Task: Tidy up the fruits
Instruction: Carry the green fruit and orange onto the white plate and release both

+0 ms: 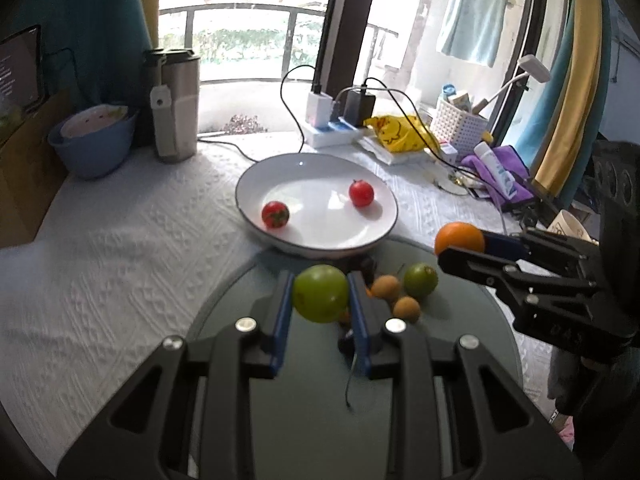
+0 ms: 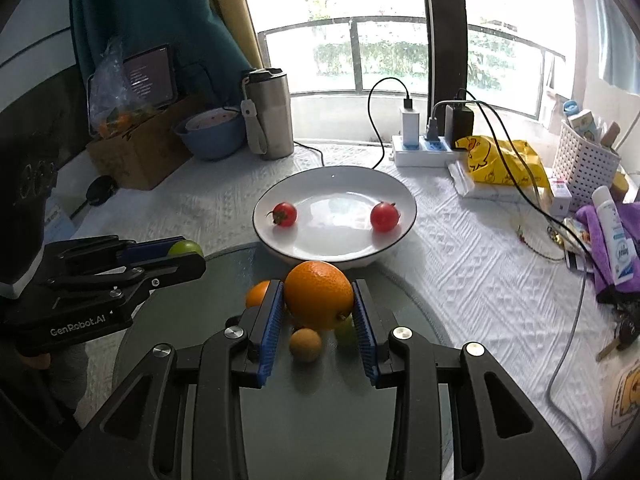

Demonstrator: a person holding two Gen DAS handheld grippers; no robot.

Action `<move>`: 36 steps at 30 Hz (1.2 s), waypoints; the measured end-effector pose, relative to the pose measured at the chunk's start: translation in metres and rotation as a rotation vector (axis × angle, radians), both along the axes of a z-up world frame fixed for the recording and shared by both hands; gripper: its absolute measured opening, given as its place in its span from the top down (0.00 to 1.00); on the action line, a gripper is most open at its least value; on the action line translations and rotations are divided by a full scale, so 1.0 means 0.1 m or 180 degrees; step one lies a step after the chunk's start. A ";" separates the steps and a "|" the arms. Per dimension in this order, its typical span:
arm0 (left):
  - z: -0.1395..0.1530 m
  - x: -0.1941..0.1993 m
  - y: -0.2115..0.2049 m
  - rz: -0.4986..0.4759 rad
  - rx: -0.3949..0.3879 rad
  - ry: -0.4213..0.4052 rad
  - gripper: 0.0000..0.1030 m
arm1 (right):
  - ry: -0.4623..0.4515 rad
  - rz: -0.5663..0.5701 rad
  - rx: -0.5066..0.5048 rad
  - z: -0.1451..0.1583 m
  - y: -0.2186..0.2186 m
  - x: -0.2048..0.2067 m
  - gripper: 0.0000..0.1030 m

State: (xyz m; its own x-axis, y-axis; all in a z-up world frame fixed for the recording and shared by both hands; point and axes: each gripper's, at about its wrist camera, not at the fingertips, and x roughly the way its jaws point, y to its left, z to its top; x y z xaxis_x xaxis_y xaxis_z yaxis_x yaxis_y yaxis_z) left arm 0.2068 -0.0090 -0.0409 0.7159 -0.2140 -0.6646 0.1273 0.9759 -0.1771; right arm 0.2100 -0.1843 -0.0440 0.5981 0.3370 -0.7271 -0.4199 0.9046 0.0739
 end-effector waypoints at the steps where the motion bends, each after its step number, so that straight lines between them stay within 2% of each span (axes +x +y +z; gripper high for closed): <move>1: 0.00 0.02 -0.01 -0.0010 0.0008 -0.0003 0.73 | -0.0004 0.0000 -0.0002 0.00 -0.01 0.03 0.65; 18: 0.00 0.67 -0.03 -0.0105 0.0130 -0.0098 0.73 | 0.0000 0.0081 -0.0002 -0.06 0.04 0.62 0.65; 28: -0.10 1.00 0.12 -0.0022 0.0069 -0.0073 0.73 | 0.0184 0.0077 -0.0073 -0.33 0.07 1.02 0.65; 36: -0.19 1.23 0.23 0.0019 0.0063 -0.0037 0.73 | 0.0402 0.0090 -0.0140 -0.56 0.12 1.19 0.65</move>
